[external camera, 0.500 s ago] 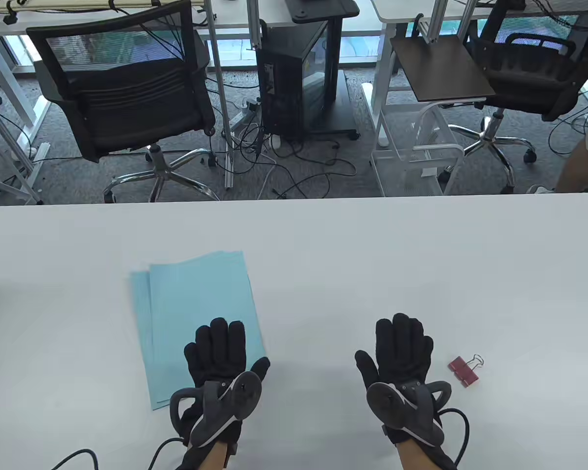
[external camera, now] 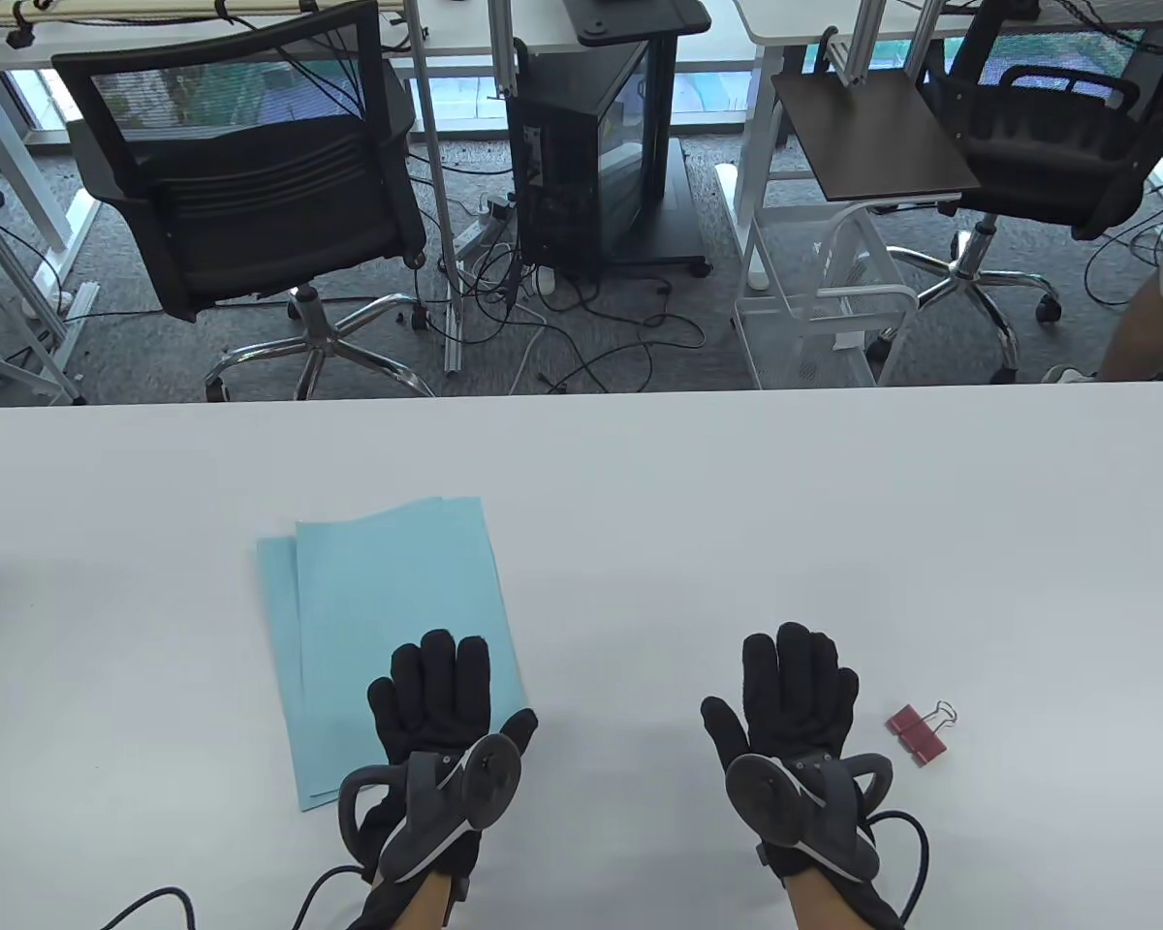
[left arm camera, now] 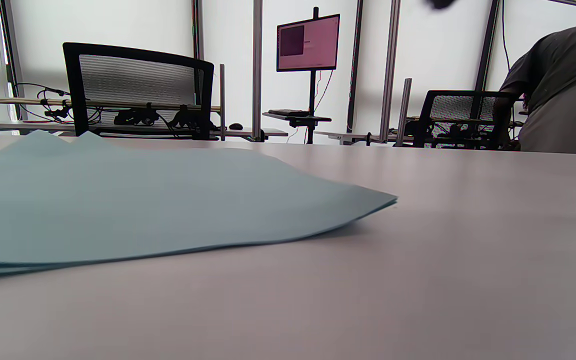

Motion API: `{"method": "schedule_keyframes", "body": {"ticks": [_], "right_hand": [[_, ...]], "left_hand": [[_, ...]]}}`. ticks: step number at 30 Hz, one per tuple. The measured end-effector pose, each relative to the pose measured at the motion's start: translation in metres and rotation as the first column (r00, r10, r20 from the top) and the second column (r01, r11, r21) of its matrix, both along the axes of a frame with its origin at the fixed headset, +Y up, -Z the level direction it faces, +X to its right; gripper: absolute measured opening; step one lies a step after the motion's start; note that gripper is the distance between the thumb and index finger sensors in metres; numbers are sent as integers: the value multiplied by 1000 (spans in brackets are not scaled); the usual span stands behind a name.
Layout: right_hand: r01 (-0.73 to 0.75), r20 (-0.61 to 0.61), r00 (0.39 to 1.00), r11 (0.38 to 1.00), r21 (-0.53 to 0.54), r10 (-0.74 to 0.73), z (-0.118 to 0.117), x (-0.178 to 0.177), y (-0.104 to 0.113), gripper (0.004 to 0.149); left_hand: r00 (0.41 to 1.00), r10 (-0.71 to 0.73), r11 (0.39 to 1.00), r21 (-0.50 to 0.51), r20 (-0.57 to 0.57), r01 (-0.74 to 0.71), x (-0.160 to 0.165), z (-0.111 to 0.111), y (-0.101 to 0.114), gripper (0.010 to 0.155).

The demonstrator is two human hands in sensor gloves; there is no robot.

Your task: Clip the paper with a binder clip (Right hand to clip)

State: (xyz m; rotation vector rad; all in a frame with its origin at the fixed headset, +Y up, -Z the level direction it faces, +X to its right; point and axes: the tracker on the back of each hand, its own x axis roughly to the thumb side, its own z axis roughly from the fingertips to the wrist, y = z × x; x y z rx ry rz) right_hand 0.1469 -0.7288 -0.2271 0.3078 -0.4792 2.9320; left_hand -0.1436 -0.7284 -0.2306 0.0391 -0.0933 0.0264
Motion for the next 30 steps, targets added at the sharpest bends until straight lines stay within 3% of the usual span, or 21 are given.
{"method": "schedule_keyframes", "body": {"ticks": [9, 14, 16, 19, 24, 27, 30], "right_hand": [[12, -1, 1000, 1000, -13, -12, 0, 1, -1, 76], [14, 0, 1000, 1000, -19, -14, -1, 2, 0, 76], [24, -1, 1000, 999, -22, -24, -1, 2, 0, 76], [13, 0, 1000, 999, -30, -13, -2, 2, -1, 76], [14, 3, 1000, 999, -41, -14, -2, 2, -1, 76], [17, 2, 1000, 999, -51, -17, -2, 2, -2, 76], [21, 4, 1000, 998, -60, -21, -2, 2, -2, 76]], "left_hand": [[1000, 7, 1000, -1, -10, -7, -6, -13, 8, 81], [993, 25, 998, -58, -112, -32, -35, -37, 13, 84], [975, 92, 988, -100, -204, -115, -52, -49, 12, 86], [913, 179, 960, -136, -367, -243, -75, -62, 5, 90], [773, 144, 904, -236, -617, -357, -96, -75, -16, 105], [684, 105, 829, -317, -722, -461, -104, -80, -29, 113], [648, 62, 778, -370, -759, -507, -105, -85, -39, 117]]}}
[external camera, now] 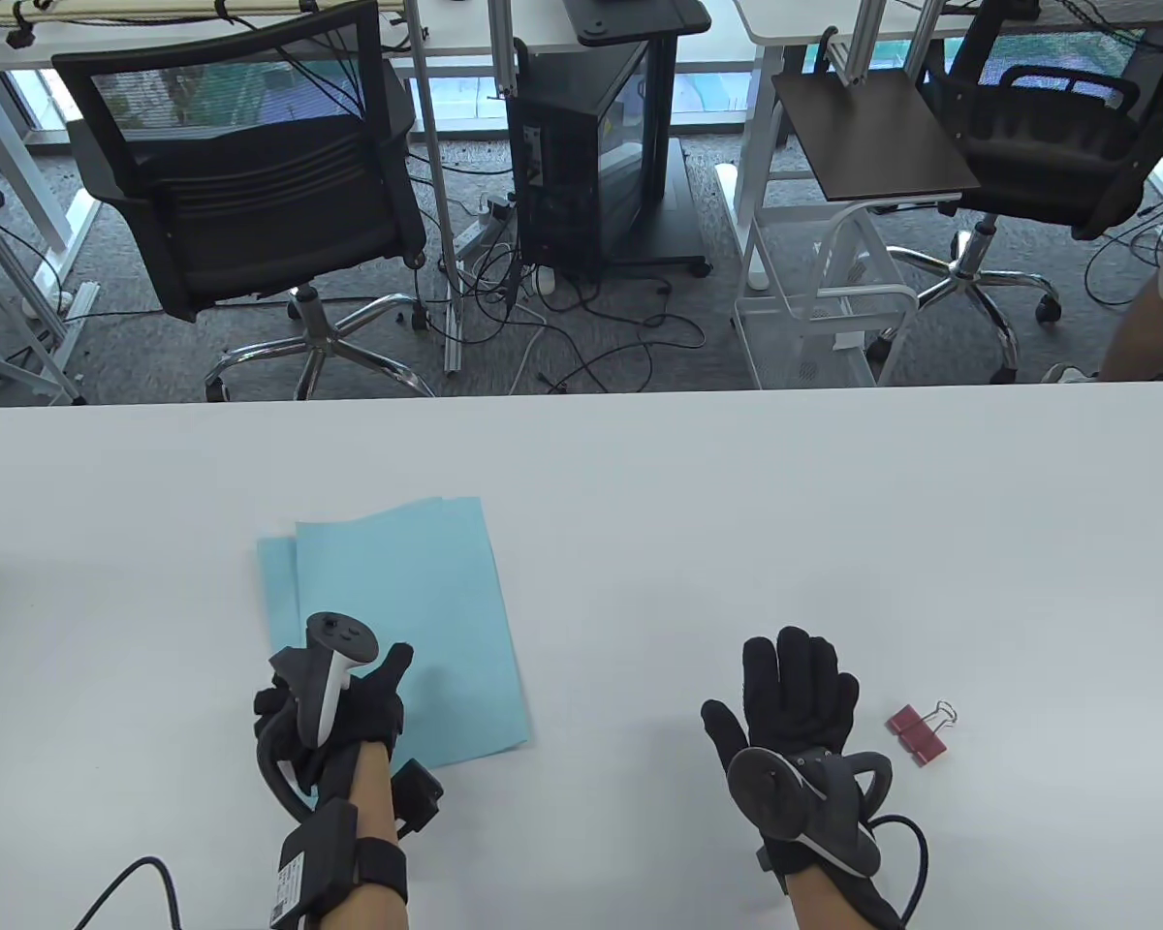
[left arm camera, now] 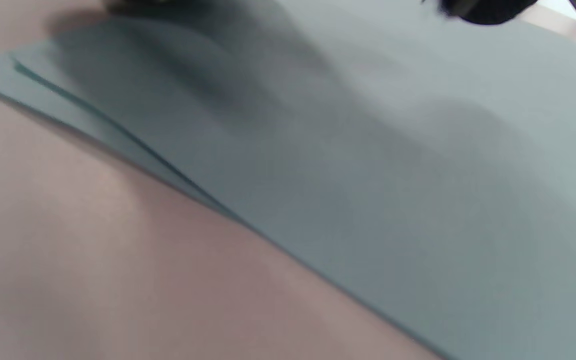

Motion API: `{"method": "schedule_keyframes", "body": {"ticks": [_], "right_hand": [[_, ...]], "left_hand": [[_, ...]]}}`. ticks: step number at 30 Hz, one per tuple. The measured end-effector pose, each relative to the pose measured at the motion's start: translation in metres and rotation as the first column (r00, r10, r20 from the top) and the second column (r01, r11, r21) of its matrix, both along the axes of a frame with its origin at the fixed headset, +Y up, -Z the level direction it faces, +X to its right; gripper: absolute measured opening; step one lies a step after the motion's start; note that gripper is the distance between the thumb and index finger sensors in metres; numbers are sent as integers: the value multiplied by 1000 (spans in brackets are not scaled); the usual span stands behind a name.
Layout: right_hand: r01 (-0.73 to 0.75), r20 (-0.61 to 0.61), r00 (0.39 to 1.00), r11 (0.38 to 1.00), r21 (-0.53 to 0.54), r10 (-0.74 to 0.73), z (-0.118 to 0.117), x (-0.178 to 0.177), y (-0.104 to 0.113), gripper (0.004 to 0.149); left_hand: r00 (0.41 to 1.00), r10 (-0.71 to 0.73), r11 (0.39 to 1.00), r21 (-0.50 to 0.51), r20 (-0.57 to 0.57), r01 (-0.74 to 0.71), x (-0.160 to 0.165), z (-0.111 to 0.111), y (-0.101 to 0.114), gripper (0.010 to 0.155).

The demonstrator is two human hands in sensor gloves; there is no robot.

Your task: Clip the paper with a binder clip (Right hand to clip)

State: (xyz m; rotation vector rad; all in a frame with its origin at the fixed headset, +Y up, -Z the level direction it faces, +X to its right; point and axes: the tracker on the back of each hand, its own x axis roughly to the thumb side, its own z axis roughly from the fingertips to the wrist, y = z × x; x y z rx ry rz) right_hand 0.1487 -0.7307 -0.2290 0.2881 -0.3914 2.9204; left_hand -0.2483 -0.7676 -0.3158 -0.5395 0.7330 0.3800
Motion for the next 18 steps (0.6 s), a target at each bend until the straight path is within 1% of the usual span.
{"method": "schedule_keyframes", "body": {"ticks": [1, 2, 3, 4, 6, 7, 9, 12, 15, 18], "right_hand": [[0, 1, 1000, 1000, -1, 0, 0, 0, 0, 76], [1, 1, 1000, 1000, -2, -1, 0, 0, 0, 76], [2, 1, 1000, 1000, -3, -2, 0, 0, 0, 76], [2, 2, 1000, 1000, -5, -2, 0, 0, 0, 76], [-2, 3, 1000, 1000, -7, 2, 0, 0, 0, 76], [-3, 3, 1000, 1000, -8, 3, 0, 0, 0, 76], [-3, 6, 1000, 1000, -11, 3, 0, 0, -1, 77], [5, 8, 1000, 1000, -13, -5, 0, 0, -1, 77], [13, 11, 1000, 1000, -19, -13, -1, 0, -1, 77], [19, 12, 1000, 999, -31, -19, -1, 1, -3, 77]], "left_hand": [[1000, -13, 1000, -25, 1, 13, 2, -1, -2, 117], [995, -92, 994, -52, 24, 93, 4, -4, -4, 117], [982, -177, 978, -103, 67, 184, 7, -6, -6, 116], [963, -233, 956, -151, 133, 252, 6, -8, -3, 115], [979, -193, 972, -125, 69, 200, 7, -10, -1, 114], [978, -194, 969, -143, 79, 204, 6, -11, 0, 113], [971, -223, 965, -124, 90, 233, 5, -10, 2, 112], [967, -246, 963, -91, 69, 252, -3, -6, 6, 106], [974, -225, 973, -45, 19, 226, -14, 1, 7, 97], [982, -184, 983, 13, -30, 185, -23, 8, 7, 85]]}}
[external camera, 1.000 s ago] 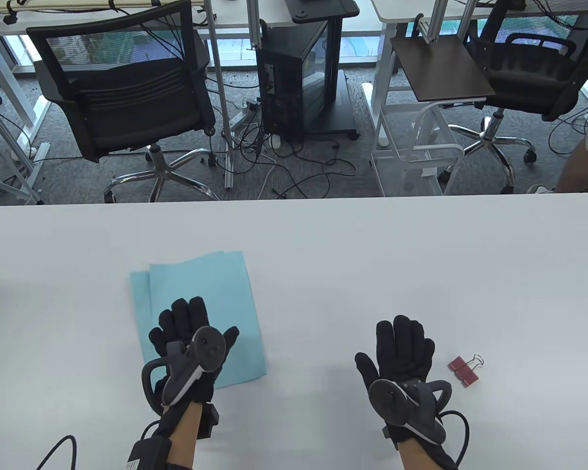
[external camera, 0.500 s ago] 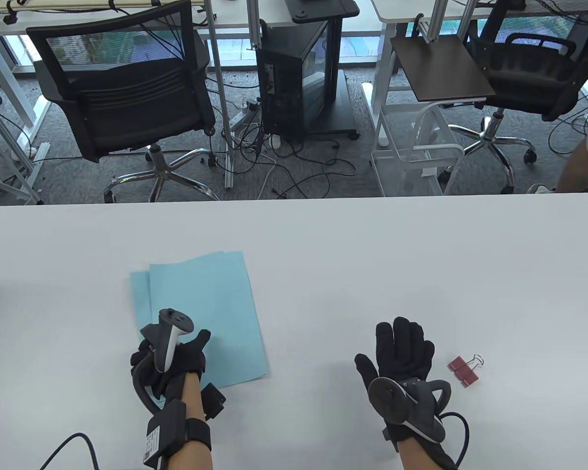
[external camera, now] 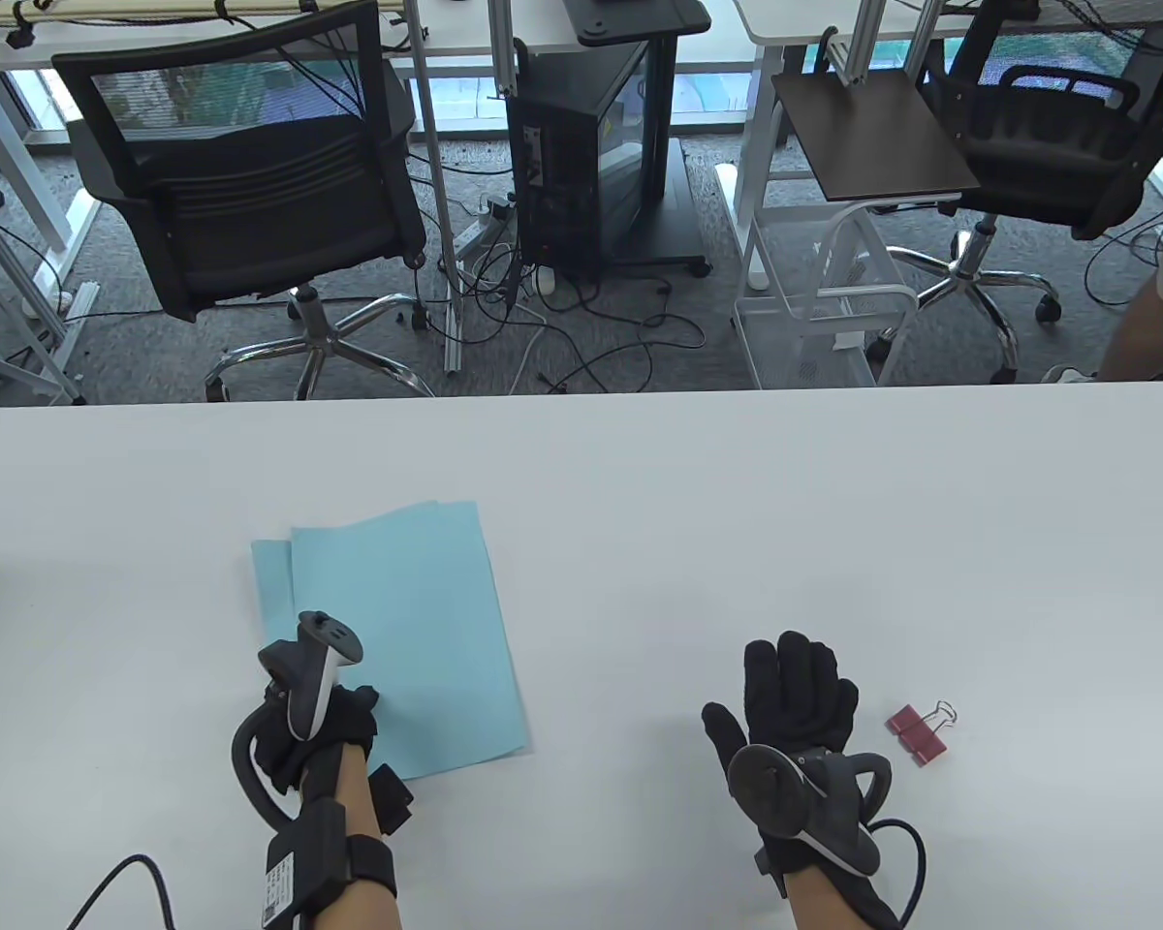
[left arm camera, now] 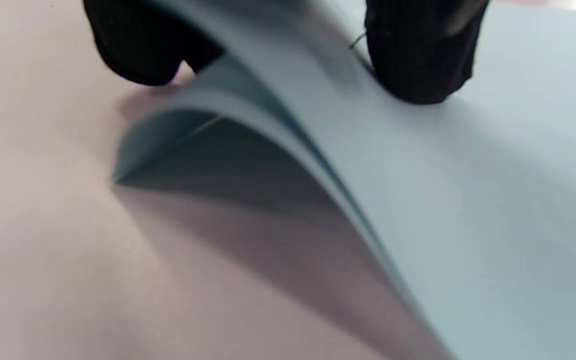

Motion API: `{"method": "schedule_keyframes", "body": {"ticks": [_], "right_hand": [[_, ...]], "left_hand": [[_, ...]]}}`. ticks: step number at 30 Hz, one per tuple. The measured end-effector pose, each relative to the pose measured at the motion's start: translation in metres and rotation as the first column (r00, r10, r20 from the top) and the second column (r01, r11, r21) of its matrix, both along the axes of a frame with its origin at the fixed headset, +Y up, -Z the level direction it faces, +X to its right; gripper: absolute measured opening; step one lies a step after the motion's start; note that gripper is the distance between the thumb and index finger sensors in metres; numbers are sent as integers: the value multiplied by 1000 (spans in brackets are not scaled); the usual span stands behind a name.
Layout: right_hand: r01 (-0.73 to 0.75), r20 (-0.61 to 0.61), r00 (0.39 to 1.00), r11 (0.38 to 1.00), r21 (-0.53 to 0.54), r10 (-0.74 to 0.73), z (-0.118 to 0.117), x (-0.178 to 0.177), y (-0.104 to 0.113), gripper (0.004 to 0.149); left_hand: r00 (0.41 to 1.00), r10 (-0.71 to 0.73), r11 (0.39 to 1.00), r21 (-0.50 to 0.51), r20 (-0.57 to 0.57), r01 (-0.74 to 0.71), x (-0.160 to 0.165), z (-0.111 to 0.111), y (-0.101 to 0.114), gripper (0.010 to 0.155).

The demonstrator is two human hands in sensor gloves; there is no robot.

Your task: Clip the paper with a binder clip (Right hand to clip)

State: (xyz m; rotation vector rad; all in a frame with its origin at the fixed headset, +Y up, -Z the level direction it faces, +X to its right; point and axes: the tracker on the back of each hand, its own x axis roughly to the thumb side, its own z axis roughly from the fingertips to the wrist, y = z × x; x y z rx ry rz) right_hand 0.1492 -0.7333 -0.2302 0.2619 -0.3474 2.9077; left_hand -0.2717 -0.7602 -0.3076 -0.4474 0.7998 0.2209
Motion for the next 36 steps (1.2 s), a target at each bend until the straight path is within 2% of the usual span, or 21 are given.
{"method": "schedule_keyframes", "body": {"ticks": [6, 9, 12, 14, 17, 20, 21, 23, 26, 27, 29, 31, 32, 33, 34, 36], "right_hand": [[13, -2, 1000, 1000, -17, -13, -1, 1, -1, 77], [29, -7, 1000, 999, -18, -29, -1, 2, 0, 77], [46, -14, 999, 999, -23, -46, -1, 2, 0, 77], [60, -21, 998, 998, -31, -61, -1, 2, -1, 77], [106, -39, 993, 993, -55, -108, -2, 2, -1, 77], [197, -56, 978, 976, -89, -202, -3, 3, -1, 81], [214, -61, 974, 972, -97, -220, -3, 3, -1, 83], [295, -78, 949, 947, -129, -306, -4, 4, -1, 89], [463, -101, 868, 865, -195, -487, -6, 8, -2, 101], [545, -114, 809, 808, -224, -577, -7, 11, -2, 104], [694, -160, 638, 652, -306, -754, -9, 16, -2, 108], [794, -201, 422, 467, -389, -884, -11, 22, -2, 104], [809, -203, 364, 417, -413, -909, -12, 23, -2, 101], [826, -191, 309, 363, -431, -932, -12, 24, -2, 97], [840, -201, 301, 359, -408, -932, -13, 27, -2, 85], [865, -205, 299, 355, -355, -932, -12, 30, 0, 81]], "left_hand": [[994, 106, 987, 128, -40, -100, -4, 13, -1, 61], [973, 232, 949, 219, 12, -229, -1, 16, 4, 54], [940, 318, 891, 300, 122, -340, 9, 20, 14, 53], [907, 350, 841, 347, 234, -415, 17, 23, 22, 52], [852, 353, 765, 405, 386, -501, 34, 31, 36, 51], [779, 303, 665, 463, 549, -585, 53, 44, 54, 50], [767, 297, 641, 477, 568, -601, 58, 48, 58, 50], [682, 272, 557, 466, 679, -687, 68, 55, 69, 49], [503, 274, 382, 387, 819, -839, 82, 63, 82, 49], [433, 285, 317, 343, 855, -884, 86, 64, 83, 49], [301, 318, 187, 252, 899, -949, 93, 66, 82, 50], [203, 368, 134, 165, 907, -977, 98, 64, 74, 52], [190, 374, 149, 144, 908, -978, 99, 63, 70, 53], [207, 379, 198, 140, 902, -970, 100, 62, 65, 56], [236, 372, 245, 150, 898, -958, 99, 61, 61, 62], [302, 360, 330, 183, 883, -926, 95, 59, 58, 68]]}}
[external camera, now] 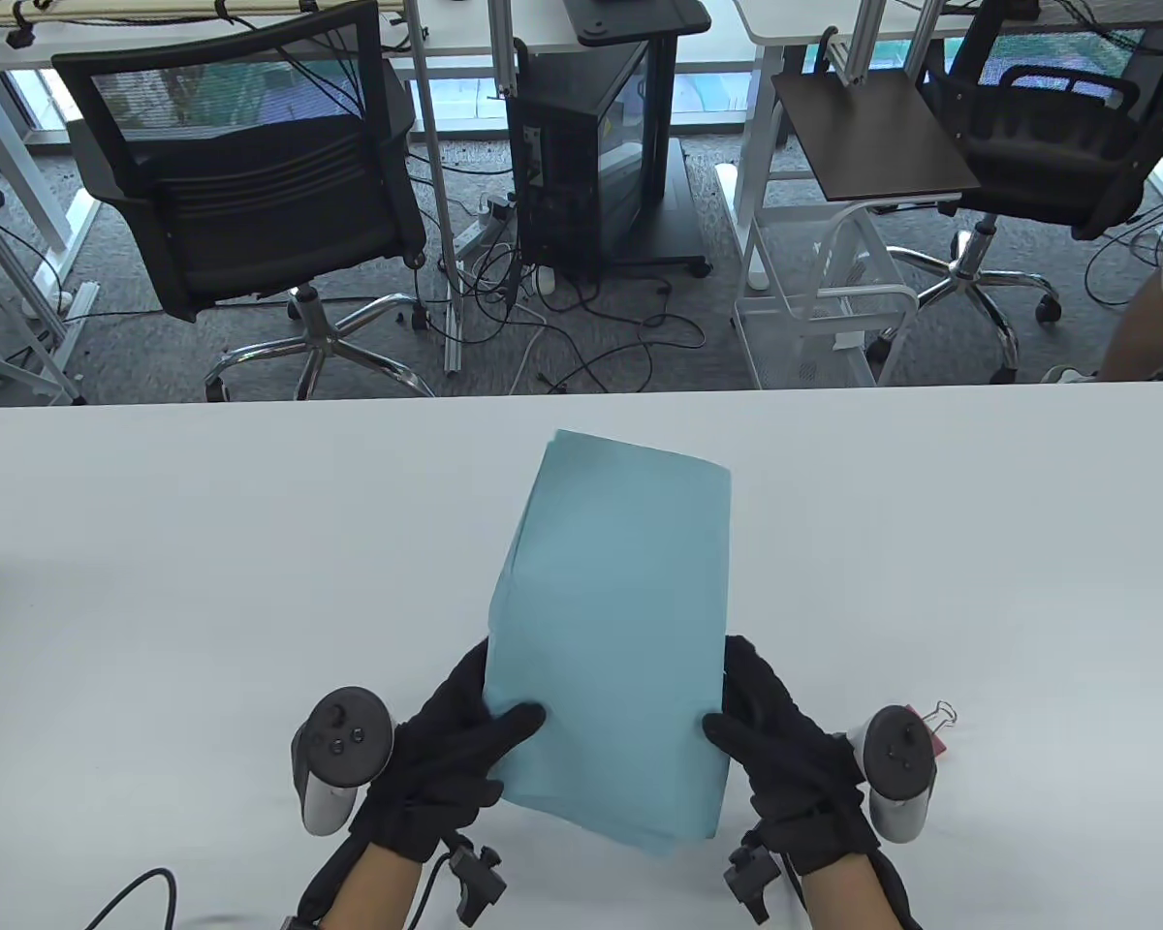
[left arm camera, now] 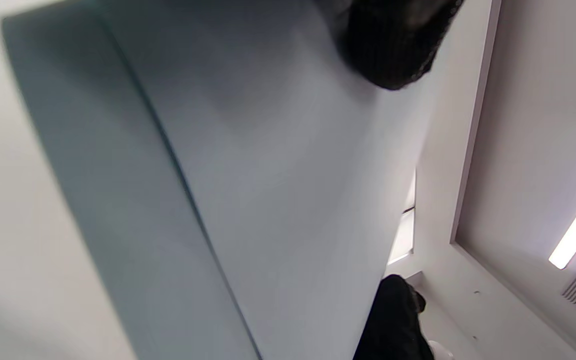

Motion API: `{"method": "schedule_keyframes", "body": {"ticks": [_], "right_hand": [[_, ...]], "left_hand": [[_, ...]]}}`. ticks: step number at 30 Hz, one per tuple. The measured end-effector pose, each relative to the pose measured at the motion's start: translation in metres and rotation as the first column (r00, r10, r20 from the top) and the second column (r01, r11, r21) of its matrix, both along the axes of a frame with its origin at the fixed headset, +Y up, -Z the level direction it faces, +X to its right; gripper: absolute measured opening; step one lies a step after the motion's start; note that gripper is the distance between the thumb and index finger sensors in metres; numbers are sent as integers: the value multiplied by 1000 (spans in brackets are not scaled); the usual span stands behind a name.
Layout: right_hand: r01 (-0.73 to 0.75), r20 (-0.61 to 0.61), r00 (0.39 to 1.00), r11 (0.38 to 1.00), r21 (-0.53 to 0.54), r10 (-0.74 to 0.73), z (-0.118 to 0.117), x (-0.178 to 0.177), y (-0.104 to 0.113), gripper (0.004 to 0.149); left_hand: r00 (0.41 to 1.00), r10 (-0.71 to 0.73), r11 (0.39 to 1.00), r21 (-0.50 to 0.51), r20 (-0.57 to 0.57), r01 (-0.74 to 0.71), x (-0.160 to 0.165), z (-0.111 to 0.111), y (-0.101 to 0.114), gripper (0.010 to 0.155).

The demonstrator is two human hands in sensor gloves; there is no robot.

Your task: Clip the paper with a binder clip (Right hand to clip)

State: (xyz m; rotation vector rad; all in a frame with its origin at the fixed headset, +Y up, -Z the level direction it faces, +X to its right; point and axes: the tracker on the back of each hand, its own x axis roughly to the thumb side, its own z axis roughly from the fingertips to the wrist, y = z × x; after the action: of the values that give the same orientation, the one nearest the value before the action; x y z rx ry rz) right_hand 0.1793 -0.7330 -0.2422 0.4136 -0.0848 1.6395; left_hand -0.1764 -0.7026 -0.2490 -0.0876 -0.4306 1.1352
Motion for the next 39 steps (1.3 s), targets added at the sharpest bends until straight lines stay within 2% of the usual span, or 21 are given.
{"method": "schedule_keyframes", "body": {"ticks": [2, 4, 5, 7, 9, 12, 16, 18, 20, 23, 24, 25, 26, 28, 30, 33, 35, 37, 39], "right_hand": [[4, 26, 1000, 1000, 18, -4, 0, 2, 4, 78], [8, 48, 999, 1000, 26, -9, 0, 2, 6, 79], [-5, 12, 1000, 1000, 20, 5, 1, 1, 8, 76], [-53, 33, 998, 996, 69, 51, 3, 1, 14, 55], [-106, 89, 992, 986, 131, 95, 7, 2, 25, 46], [-149, 142, 983, 963, 224, 119, 17, -1, 43, 44], [-141, 104, 988, 949, 281, 116, 24, -6, 54, 50], [-164, 131, 983, 945, 284, 131, 24, -6, 52, 51], [-205, 177, 972, 933, 297, 157, 24, -4, 49, 48], [-248, 177, 962, 939, 239, 209, 18, -3, 40, 45], [-264, 168, 958, 943, 202, 233, 15, -3, 35, 45], [-295, 137, 951, 944, 147, 276, 12, -5, 26, 44], [-348, 124, 934, 932, 102, 335, 9, -8, 16, 44], [-417, 144, 903, 906, 68, 405, 7, -11, 6, 44], [-415, 206, 898, 904, 105, 388, 8, -12, 11, 42], [-382, 249, 911, 901, 206, 329, 17, -12, 34, 45], [-390, 305, 901, 885, 256, 309, 24, -13, 46, 48], [-434, 330, 879, 864, 254, 344, 25, -14, 48, 52], [-488, 311, 851, 856, 168, 424, 19, -15, 33, 50]], "left_hand": [[993, -61, 998, 25, -96, 64, -4, 0, -2, 62], [988, -105, 993, 36, -116, 110, -4, -1, -3, 59], [985, -112, 993, 26, -129, 116, -4, -1, -4, 59], [983, -102, 993, 37, -155, 109, -5, 0, -4, 63], [986, -53, 997, 48, -158, 61, -8, 1, 0, 68], [984, 73, 992, 116, -165, -54, -11, 5, 12, 61], [980, 1, 981, 189, -199, 37, -8, 9, 18, 55], [979, -18, 986, 161, -205, 52, -6, 7, 12, 58], [981, 25, 992, 128, -193, 0, -6, 4, 4, 62], [973, 26, 997, 80, -228, -8, -13, -1, -7, 65], [972, -15, 997, 66, -235, 31, -13, -1, -10, 63], [962, -117, 992, 23, -247, 126, -12, -3, -19, 59], [941, -234, 972, -25, -245, 235, -11, -3, -28, 56], [904, -355, 934, -42, -239, 356, -8, -5, -40, 55], [906, -338, 939, -32, -253, 342, -6, -5, -37, 54], [941, -153, 984, 44, -302, 174, -7, -1, -20, 52], [943, -99, 988, 83, -316, 132, -5, 3, -12, 54], [939, -153, 981, 65, -307, 181, -1, 3, -15, 56], [926, -243, 968, -16, -290, 249, 3, 2, -29, 56]]}}
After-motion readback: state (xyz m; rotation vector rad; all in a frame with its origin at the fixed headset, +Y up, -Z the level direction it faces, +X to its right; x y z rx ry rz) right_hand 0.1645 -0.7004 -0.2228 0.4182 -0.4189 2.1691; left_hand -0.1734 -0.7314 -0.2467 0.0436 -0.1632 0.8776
